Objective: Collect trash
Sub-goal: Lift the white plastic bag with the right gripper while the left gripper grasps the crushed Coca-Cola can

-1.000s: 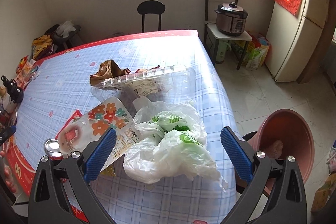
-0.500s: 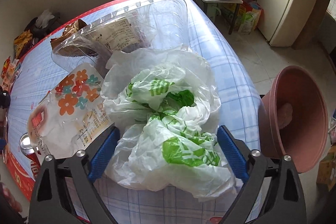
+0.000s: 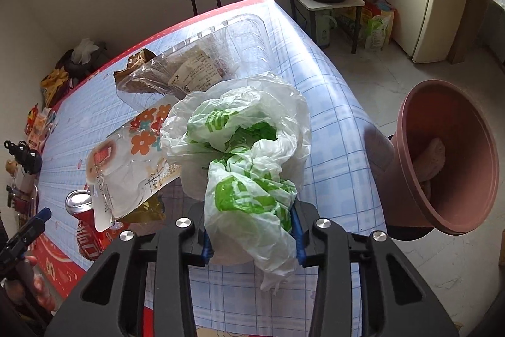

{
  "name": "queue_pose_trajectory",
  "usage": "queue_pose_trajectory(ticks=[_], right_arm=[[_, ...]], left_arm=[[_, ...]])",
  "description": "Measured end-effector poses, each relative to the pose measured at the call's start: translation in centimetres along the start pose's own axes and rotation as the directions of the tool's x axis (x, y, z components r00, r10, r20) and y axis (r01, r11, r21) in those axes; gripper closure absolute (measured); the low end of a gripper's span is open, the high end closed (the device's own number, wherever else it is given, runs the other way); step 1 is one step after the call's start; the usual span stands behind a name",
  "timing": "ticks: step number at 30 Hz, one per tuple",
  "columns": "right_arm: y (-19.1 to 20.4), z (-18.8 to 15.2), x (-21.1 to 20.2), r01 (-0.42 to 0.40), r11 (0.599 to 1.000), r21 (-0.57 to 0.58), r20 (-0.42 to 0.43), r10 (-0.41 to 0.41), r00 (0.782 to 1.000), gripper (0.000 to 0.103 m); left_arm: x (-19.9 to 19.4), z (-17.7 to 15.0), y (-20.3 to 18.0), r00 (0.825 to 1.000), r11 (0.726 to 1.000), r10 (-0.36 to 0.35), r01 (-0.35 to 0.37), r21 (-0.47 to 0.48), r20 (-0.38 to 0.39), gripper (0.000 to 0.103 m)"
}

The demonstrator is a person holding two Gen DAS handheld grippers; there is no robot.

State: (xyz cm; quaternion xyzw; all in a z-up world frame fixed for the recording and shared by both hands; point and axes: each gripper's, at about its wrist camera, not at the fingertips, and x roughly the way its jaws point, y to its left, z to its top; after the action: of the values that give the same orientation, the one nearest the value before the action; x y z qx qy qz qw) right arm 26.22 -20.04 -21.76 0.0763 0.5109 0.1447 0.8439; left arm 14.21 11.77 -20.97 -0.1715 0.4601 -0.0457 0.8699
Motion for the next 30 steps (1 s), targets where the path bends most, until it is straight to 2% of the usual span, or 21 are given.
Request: queue_pose_trajectory(ticks=[7,11,15,18,23,30], right_arm=[[0.2,0.4,-2.8,-0.038,0.999,-0.003,0.065,0.038,0.997,0.067],[0.5,0.0,-3.8,-0.052,0.998,-0.022,0.078,0.053,0.996,0.067],[0.3,-0.4,-4.3,-0.05,0.998,-0.03,0.079,0.053,0.996,0.067],[-0.1,-0.9,-4.6,-0.043,0.999,-0.027,0.075,0.045,0.996,0.067],[-1.1,-1.6,-4.7,-0.033,0.999,0.002,0.071,0.032,0.997,0.067],[-1.3,-1.7,-5.0,-0.031,0.999,0.009,0.079,0.03,0.996,0.067]], left_arm=[[1.5,-0.8,-1.2,0.999,0.999,0.018,-0.017,0.033,-0.042,0.008],[3.0,-0.6,-2.6,0.997,0.992,0.077,-0.073,0.106,-0.029,0.007],[5.0,-0.6,-3.8,0.987,0.97,0.158,-0.156,0.187,0.003,0.006],[6.1,-0.5,-3.8,0.987,0.969,0.16,-0.155,0.191,-0.009,0.006],[7.2,-0.2,-3.5,0.979,0.961,0.203,-0.199,0.191,0.001,0.006],[7.8,-0.6,-3.1,0.979,0.964,0.202,-0.194,0.182,-0.021,0.007]])
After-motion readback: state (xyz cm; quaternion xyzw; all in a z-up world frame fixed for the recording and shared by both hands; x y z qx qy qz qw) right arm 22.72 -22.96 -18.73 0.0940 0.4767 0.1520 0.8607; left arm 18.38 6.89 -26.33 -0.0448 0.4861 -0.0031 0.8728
